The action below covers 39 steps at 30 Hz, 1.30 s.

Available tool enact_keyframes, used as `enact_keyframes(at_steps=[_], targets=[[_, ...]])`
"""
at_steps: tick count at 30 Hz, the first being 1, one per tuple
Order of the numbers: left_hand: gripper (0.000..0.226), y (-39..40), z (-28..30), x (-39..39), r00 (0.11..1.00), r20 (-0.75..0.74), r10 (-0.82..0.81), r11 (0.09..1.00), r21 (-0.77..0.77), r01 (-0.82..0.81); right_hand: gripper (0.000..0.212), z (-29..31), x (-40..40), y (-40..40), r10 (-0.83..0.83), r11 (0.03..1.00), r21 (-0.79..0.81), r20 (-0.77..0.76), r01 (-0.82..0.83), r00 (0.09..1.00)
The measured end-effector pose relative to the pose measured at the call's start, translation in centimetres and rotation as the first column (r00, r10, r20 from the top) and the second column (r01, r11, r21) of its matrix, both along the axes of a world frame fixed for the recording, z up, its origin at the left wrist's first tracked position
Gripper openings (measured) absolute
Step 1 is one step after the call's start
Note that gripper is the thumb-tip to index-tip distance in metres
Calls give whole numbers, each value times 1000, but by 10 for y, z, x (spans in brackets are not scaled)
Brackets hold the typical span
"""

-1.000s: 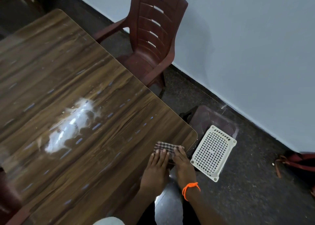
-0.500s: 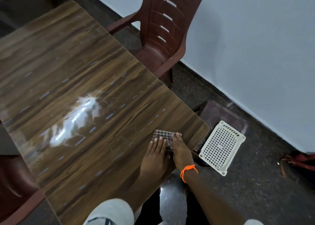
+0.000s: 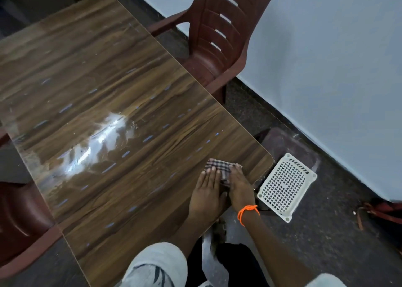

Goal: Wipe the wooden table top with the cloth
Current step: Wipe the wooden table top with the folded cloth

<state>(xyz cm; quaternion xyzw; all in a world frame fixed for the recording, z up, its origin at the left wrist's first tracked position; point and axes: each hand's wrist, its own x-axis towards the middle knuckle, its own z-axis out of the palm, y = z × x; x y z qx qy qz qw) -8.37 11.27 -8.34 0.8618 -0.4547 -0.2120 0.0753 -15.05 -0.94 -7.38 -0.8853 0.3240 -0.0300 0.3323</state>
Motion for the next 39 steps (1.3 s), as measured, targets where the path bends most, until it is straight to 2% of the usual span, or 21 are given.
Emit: enact_keyframes(at_steps=[4,8,12,15,18,22,26,30,32,35,39], targets=[[75,44,-6,-10,995,55,87,996,-1,-87,52,7,3,32,158,986,52,36,-159,987],[75,88,-12,-65,996,19,88,996,-13,-88,56,8,-40,54,285,959,-5,70,-285,956],[76,64,-10,-91,995,8,97,995,3,-97,53,7,-70,35,240,971,16,36,-240,970],[76,33,-4,-71,994,28,101,994,38,-102,47,7,-55,15,183,983,3,29,-183,983],[76,28,-3,-53,983,56,174,981,78,-178,45,1,-28,14,200,980,-4,48,-200,979],[83,64,-3,-57,957,89,276,953,106,-284,46,-10,-10,47,377,926,-18,39,-377,925],[84,114,-4,-93,939,59,339,936,84,-343,53,-9,-34,84,539,842,-60,45,-536,841],[83,122,-6,-126,956,-10,294,953,73,-293,65,-11,-73,84,475,880,-64,82,-471,876],[84,111,-8,-119,969,-25,248,969,33,-247,68,-15,-79,71,422,905,-70,47,-419,905],[81,91,-10,-87,980,-8,200,979,-34,-200,60,-16,-66,57,290,957,-29,20,-290,957],[77,91,-13,-42,976,20,216,976,2,-217,52,-15,-26,76,178,984,6,86,-179,980]])
